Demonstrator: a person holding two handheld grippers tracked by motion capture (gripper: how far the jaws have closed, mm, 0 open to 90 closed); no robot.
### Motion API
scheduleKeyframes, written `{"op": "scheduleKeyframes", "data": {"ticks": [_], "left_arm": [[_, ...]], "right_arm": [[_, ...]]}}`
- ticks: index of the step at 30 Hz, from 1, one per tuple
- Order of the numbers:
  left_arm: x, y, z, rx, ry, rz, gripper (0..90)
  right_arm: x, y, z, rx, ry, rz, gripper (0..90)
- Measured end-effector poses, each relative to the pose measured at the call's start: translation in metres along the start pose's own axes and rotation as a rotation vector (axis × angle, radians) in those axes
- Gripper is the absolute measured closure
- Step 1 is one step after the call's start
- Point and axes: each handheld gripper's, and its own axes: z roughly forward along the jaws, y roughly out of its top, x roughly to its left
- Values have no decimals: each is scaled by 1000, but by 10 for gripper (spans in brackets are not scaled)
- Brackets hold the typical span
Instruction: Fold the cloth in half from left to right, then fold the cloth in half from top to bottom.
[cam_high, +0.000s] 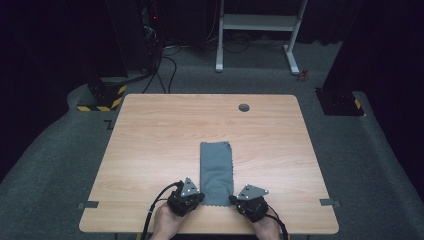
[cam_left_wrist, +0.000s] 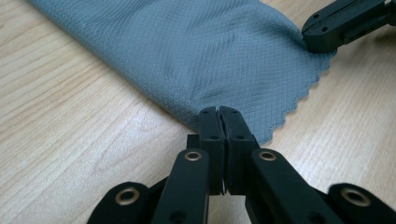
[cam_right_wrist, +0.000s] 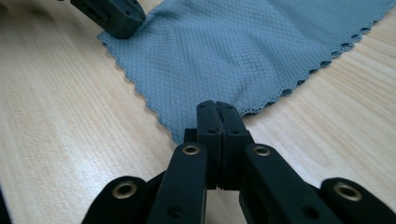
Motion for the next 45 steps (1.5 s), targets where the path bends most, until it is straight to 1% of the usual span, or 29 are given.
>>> {"op": "scheduleKeyframes", "data": {"ticks": [2,4,5,6,7,9,11,12,14,17,19,20,22,24,25,27,28,29,31,32,33,35,36,38,39,41,42,43,45], "left_arm": [[0,-1,-1,1,-4,1,883],[1,-3,-2,-1,-10,-9,880],[0,-3,-3,-1,-10,-15,873],[0,-3,-4,-3,-6,-13,858],[0,-3,-6,-9,-6,-17,822],[1,-2,-9,-30,-12,-28,754],[5,1,-12,-63,-13,-41,694],[8,3,-13,-73,-20,-47,679],[13,10,-10,-96,-17,-49,670],[23,23,2,-96,24,-50,642],[27,28,10,-90,41,-42,641],[30,31,14,-86,52,-42,640],[33,34,20,-70,65,-38,641],[37,36,25,-50,89,-23,641],[38,37,26,-45,95,-23,641],[41,37,28,-32,112,-14,641],[43,36,29,-21,127,-7,641],[45,34,30,0,143,-3,641],[48,33,28,2,147,-1,634],[48,33,27,6,158,2,633],[49,33,26,11,172,15,632],[51,32,25,12,177,4,624],[53,32,24,4,170,-13,617],[55,34,20,-38,131,-57,605],[55,36,19,-56,116,-69,600],[56,42,20,-66,107,-64,593],[57,45,22,-72,106,-60,591],[58,50,25,-73,107,-47,590],[60,58,34,-74,110,-43,588]], "right_arm": [[2,0,0,4,5,-4,893],[3,1,-1,11,11,-11,886],[3,1,-1,13,18,-8,859],[3,1,-1,10,20,-3,828],[2,1,-2,9,25,3,801],[-1,0,-4,-10,32,21,777],[-5,0,-8,-29,28,43,774],[-8,1,-9,-40,26,52,778],[-13,4,-10,-56,21,64,806],[-23,12,-4,-65,19,69,871],[-27,17,4,-55,5,65,885],[-28,19,6,-52,6,63,887],[-28,24,14,-38,1,55,888],[-28,27,21,-24,-2,44,887],[-29,29,25,-20,-6,36,887],[-29,29,29,-7,-8,35,886],[-29,29,31,-3,-11,32,887],[-29,28,31,-4,-10,34,887],[-30,28,30,1,-11,36,884],[-30,28,30,5,-18,27,880],[-29,28,29,6,-22,22,876],[-30,28,29,7,-23,20,865],[-31,28,28,7,-21,23,859],[-33,28,28,1,2,48,854],[-34,29,28,1,-8,42,855],[-37,32,28,-2,-15,57,859],[-39,33,29,-7,-19,56,860],[-40,35,30,-11,-32,58,862],[-46,38,35,-19,-36,79,864]]}}
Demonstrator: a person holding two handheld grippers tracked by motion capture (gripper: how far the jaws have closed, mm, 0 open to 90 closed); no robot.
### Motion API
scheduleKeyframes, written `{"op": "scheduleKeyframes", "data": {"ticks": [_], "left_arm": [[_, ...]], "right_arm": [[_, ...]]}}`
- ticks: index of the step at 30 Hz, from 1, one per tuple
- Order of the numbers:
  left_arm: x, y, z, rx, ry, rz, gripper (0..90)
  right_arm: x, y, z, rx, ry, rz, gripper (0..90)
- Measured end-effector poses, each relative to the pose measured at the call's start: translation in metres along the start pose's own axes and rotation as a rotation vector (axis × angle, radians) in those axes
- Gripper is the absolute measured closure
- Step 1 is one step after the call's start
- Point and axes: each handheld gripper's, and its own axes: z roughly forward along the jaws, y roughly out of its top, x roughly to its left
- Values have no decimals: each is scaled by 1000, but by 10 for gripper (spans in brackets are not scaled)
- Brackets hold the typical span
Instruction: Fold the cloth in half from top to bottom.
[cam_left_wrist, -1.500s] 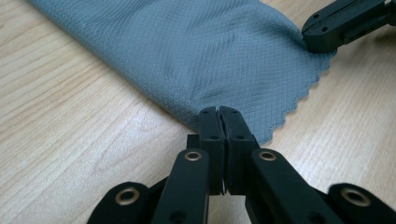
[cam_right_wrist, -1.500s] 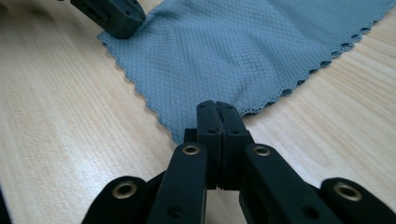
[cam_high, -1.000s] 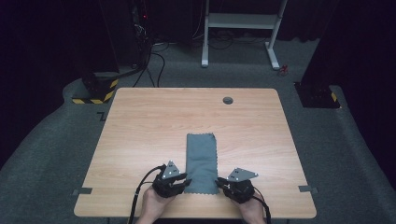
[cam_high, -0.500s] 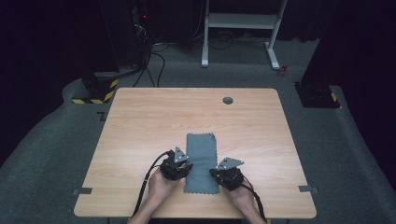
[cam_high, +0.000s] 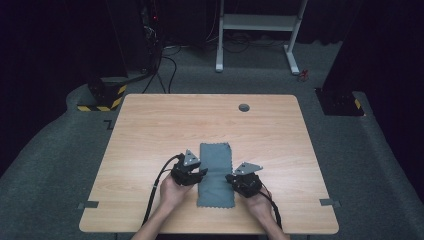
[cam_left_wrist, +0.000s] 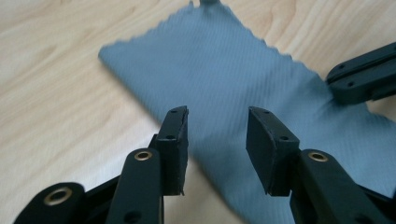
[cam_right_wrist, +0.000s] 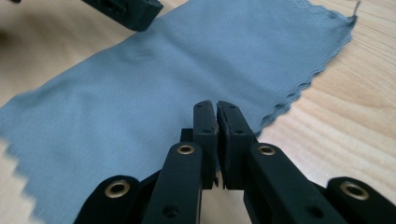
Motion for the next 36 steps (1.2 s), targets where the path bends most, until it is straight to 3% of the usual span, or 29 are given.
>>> {"op": "scheduleKeyframes", "data": {"ticks": [3,8,15,17,19,22,24,26,30,36], "left_arm": [[3,7,14,18,15,9,579],[11,15,32,42,84,23,579],[26,19,42,55,132,-11,581],[31,18,43,51,125,-51,576],[35,18,43,48,137,-53,571],[42,18,45,32,149,-87,562],[47,22,47,55,142,-104,556],[48,27,49,72,166,-85,557],[52,31,54,82,164,-99,547],[60,32,56,85,142,-153,520]], "right_arm": [[-6,6,9,6,-15,12,864],[-13,17,14,-7,-48,16,850],[-33,32,23,-4,-105,44,833],[-39,36,26,3,-110,60,826],[-45,41,28,0,-124,61,816],[-52,49,33,2,-147,88,801],[-58,53,38,14,-167,102,787],[-62,54,42,24,-178,122,779],[-68,60,48,36,-195,136,781],[-74,57,56,31,-190,161,897]]}}
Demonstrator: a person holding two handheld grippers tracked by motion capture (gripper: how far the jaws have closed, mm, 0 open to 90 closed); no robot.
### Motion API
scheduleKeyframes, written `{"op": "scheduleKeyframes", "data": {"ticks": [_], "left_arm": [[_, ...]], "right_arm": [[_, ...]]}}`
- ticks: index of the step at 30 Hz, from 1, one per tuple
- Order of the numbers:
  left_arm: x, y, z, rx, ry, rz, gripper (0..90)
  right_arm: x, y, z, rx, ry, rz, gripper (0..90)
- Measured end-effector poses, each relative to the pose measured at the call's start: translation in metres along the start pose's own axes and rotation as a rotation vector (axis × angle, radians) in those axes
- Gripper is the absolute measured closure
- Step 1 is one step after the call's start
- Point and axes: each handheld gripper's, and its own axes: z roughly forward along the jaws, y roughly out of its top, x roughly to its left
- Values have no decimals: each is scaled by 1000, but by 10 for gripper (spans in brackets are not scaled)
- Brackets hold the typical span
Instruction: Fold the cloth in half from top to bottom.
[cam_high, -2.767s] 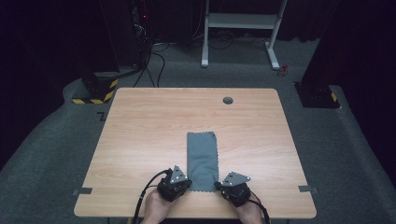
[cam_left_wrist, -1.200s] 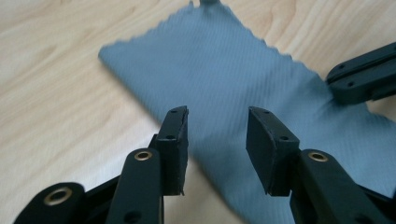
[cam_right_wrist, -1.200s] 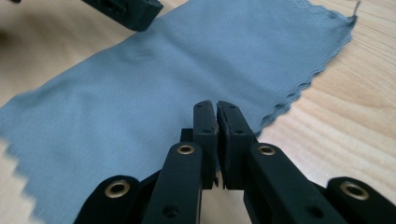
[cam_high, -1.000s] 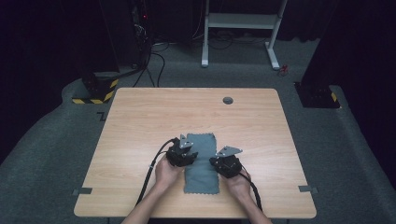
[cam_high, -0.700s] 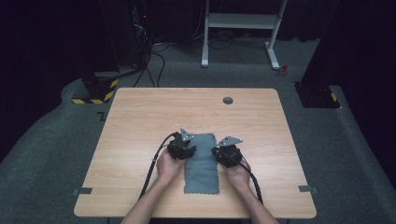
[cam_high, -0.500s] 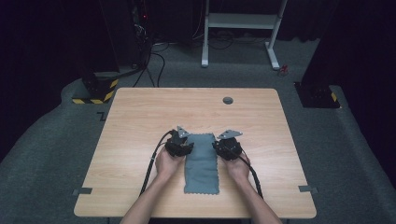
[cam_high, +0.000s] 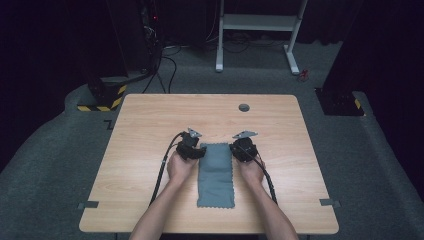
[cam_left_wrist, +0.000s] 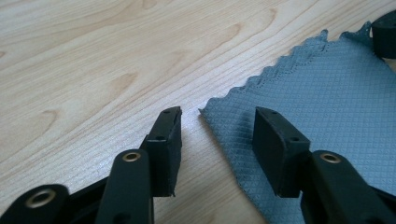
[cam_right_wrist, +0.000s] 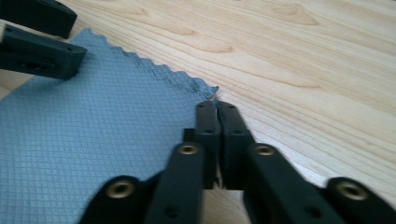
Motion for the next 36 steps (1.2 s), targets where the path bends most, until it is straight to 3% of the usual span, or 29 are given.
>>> {"op": "scheduleKeyframes", "data": {"ticks": [8,12,18,21,27,31,32,36], "left_arm": [[2,2,2,2,3,-1,502],[3,3,2,5,8,-8,497],[4,5,3,6,6,-7,564],[4,5,3,6,-5,1,598],[3,6,4,1,-18,1,683],[2,6,4,-2,-30,13,746],[1,6,4,1,-34,24,762],[3,8,5,14,-75,21,842]], "right_arm": [[-2,4,-4,-39,-8,-4,900],[-3,10,-2,-20,-12,-16,900],[-2,15,6,28,-20,-24,896],[-7,13,8,28,8,25,774],[-7,17,13,35,10,39,660],[-4,17,19,40,16,37,666],[-2,17,19,38,25,18,685],[2,18,19,52,44,-13,829]]}}
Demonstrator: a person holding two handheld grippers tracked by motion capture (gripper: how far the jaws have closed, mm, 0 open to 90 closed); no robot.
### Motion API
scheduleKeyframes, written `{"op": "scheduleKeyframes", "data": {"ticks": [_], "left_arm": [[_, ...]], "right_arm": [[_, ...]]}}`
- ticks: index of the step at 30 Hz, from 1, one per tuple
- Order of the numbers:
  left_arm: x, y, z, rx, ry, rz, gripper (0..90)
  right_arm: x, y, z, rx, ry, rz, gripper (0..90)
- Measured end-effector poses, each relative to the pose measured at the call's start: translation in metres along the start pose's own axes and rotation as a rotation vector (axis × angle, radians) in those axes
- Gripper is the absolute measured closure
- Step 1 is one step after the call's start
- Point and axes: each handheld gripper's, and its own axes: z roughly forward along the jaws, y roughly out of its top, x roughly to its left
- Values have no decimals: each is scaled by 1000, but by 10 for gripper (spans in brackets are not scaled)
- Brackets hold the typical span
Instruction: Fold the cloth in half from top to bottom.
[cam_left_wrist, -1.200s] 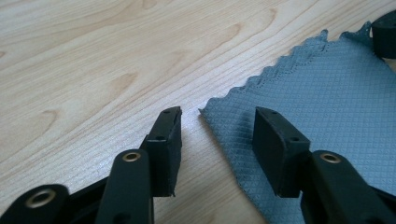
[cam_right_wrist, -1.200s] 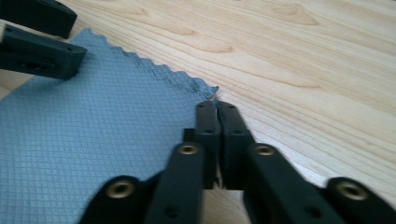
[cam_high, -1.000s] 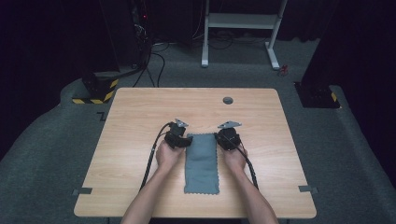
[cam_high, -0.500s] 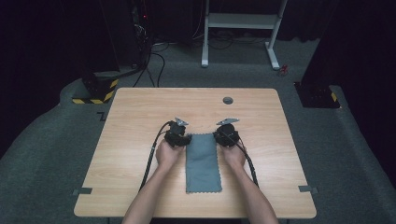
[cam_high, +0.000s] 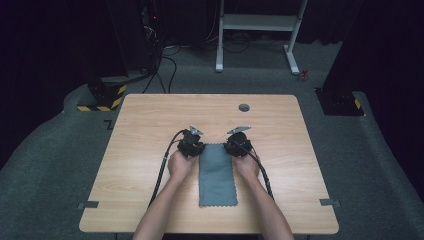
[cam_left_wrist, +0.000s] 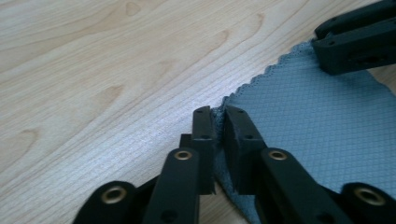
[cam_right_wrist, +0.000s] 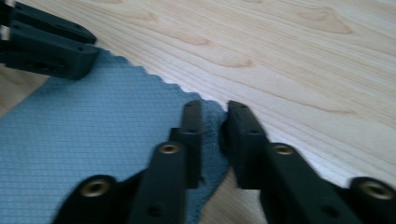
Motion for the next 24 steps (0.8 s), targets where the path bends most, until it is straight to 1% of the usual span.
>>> {"op": "scheduleKeyframes", "data": {"ticks": [1,2,4,6,7,8,9,10,11,12,13,14,15,17,19,20,21,22,24], "left_arm": [[1,1,0,8,-6,2,863],[2,1,0,11,-13,-5,872],[4,3,0,18,-33,-28,882],[7,4,1,25,-48,-39,887],[7,4,1,28,-51,-37,888],[7,5,0,26,-56,-35,889],[7,6,-1,13,-63,-43,889],[8,7,-2,6,-70,-49,890],[9,7,-3,5,-84,-61,890],[10,8,-4,2,-89,-65,891],[10,8,-5,1,-93,-66,891],[10,9,-5,3,-96,-68,891],[11,9,-6,10,-98,-63,891],[9,12,-7,13,-95,-54,891],[8,16,-12,-1,-89,-35,891],[7,18,-13,-7,-92,-34,890],[6,19,-14,-11,-94,-36,889],[5,21,-16,-13,-91,-25,889],[3,22,-17,-23,-89,-17,889]], "right_arm": [[1,0,0,0,12,-2,856],[0,1,0,3,16,-13,865],[1,1,0,7,16,-15,875],[1,1,0,7,13,-12,881],[1,2,-1,10,15,-13,882],[1,2,-2,9,20,-5,882],[-1,2,-3,1,26,-4,882],[-2,1,-5,-3,33,8,882],[-3,1,-7,-6,39,16,882],[-5,2,-9,-11,43,8,883],[-5,2,-11,-14,50,17,883],[-6,2,-13,-20,55,15,883],[-6,3,-15,-25,57,15,883],[-4,5,-18,-20,53,-1,884],[-3,7,-23,-29,42,-13,883],[-3,7,-25,-31,40,-19,884],[-4,6,-26,-31,41,-16,884],[-5,6,-27,-31,45,-9,884],[-7,7,-30,-41,51,3,884]]}}
